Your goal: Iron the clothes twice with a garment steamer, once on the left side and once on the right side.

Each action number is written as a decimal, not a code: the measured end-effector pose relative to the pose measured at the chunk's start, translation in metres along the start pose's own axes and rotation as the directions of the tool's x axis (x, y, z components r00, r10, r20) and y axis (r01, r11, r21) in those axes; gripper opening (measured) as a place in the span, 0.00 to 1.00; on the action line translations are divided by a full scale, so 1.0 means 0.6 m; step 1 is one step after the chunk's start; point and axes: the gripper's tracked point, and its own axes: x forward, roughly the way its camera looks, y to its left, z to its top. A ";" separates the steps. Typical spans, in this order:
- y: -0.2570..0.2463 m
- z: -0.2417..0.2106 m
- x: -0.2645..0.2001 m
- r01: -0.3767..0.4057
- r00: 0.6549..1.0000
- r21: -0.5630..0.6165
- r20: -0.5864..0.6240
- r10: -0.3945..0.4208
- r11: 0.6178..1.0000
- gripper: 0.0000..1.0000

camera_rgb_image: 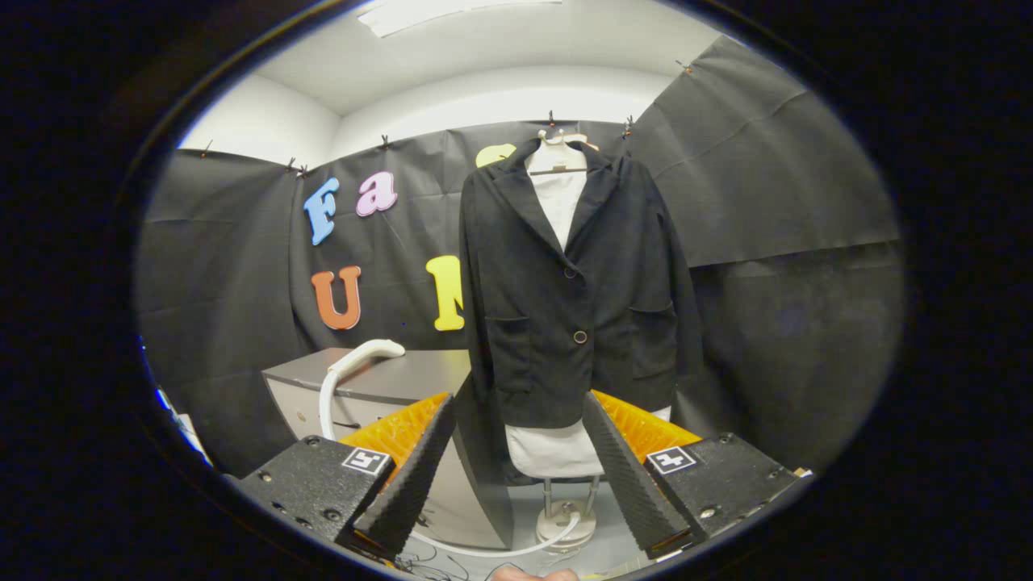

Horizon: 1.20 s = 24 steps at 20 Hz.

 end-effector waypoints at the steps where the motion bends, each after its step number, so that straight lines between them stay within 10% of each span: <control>1: 0.004 0.004 0.001 0.002 1.000 0.008 0.000 -0.002 1.000 1.00; 14: 0.186 0.008 0.054 -0.035 0.995 0.045 -0.095 0.039 0.998 1.00; 24: 0.392 -0.006 0.223 -0.220 0.942 0.059 -0.246 0.228 0.974 1.00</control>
